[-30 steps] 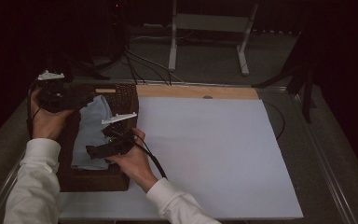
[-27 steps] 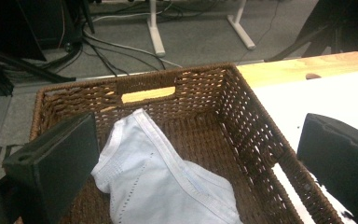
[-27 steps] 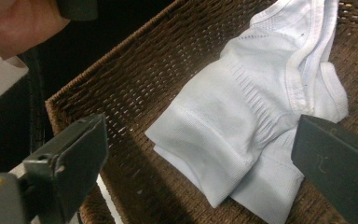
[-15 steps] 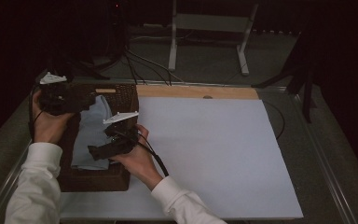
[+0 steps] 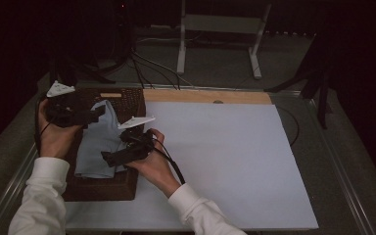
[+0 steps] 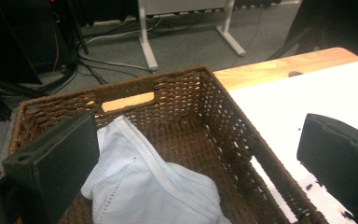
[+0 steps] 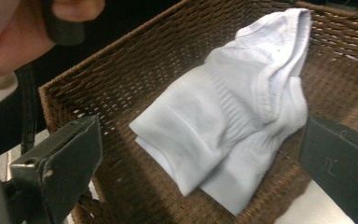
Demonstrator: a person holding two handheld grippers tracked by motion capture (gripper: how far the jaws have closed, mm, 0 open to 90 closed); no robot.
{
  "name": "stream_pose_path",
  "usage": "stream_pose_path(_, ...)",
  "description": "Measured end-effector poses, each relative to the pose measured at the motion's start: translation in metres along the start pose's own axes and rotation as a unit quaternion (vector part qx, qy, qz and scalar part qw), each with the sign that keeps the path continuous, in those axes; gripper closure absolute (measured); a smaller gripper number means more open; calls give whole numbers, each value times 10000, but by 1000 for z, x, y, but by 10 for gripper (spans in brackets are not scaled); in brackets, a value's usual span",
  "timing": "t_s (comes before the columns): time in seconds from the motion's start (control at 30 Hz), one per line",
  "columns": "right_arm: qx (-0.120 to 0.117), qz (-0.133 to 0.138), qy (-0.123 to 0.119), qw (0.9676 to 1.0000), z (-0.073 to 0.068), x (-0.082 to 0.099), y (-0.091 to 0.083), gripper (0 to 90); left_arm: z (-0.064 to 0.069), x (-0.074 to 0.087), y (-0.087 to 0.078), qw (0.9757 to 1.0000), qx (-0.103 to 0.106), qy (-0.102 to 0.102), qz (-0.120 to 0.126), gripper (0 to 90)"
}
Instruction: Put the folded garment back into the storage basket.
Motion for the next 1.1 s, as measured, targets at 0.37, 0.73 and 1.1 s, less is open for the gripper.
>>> stream_pose_path(0.37,46,142,10,9999,13,5,-14,0,22,5,-6,9996,178,103,187,3)
stream_pose_path(0.73,159,288,-206,9992,20,4,-36,0,44,10,-10,9985,334,156,395,3)
stream_pose_path(1.1,225,400,-94,9989,40,11,-52,0,60,16,-10,9973,474,189,529,3)
Point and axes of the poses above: each handheld gripper's, and its own axes: y roughly forward along the jaws, x roughly out of its underside, z roughly to its right, the point moved 3 cm from there along y, roughly forward along the jaws, and after that the axes turned 12 degrees about y, right-handed, at the moved point
